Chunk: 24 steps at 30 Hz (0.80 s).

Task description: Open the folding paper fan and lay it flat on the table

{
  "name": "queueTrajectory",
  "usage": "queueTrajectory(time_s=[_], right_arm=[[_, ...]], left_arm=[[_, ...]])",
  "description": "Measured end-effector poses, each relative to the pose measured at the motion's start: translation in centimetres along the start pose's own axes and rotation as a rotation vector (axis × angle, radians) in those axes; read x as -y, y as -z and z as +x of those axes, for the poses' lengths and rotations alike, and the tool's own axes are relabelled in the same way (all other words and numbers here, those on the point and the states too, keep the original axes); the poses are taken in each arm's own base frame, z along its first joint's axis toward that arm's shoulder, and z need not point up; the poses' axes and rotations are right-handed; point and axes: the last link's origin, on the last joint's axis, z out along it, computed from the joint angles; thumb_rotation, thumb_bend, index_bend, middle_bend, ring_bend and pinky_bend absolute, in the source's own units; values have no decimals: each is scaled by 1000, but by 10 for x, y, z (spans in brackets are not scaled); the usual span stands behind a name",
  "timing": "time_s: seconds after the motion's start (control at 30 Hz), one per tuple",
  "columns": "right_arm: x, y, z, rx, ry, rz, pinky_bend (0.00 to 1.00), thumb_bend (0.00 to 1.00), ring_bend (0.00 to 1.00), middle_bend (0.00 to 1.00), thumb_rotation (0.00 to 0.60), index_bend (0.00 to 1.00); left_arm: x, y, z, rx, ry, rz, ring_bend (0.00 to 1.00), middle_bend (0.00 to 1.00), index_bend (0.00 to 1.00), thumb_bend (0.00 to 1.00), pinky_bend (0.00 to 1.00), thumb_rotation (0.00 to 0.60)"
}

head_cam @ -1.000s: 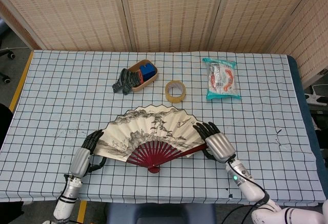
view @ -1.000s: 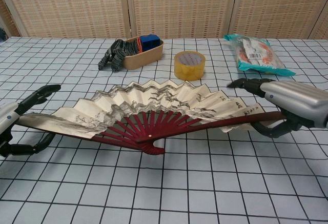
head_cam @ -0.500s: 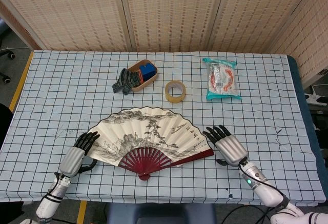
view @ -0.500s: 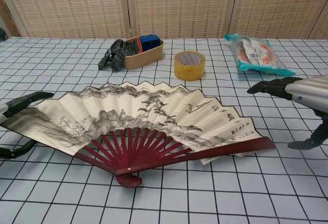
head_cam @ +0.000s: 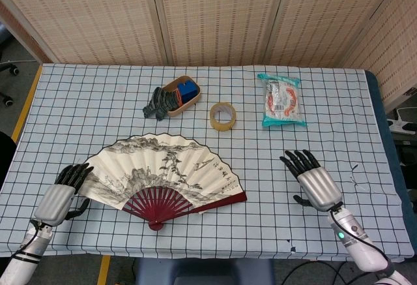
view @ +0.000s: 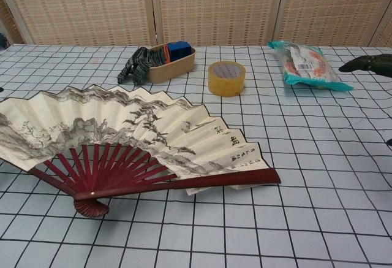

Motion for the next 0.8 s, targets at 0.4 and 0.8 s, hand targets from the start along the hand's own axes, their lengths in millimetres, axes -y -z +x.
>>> queueTrajectory(time_s=[0.4,0.8], right_arm=[[-16,30,8,-44,-20,-25,0,111,0,0,600,0],[-36,79,-20,-182,-44,-202,0,112,0,0,600,0]], left_arm=[[36,18,-8,221,-287,358,0,0,0,426,63,600],[-16,23,20,-246,-136,-97,0,0,0,428,53,600]])
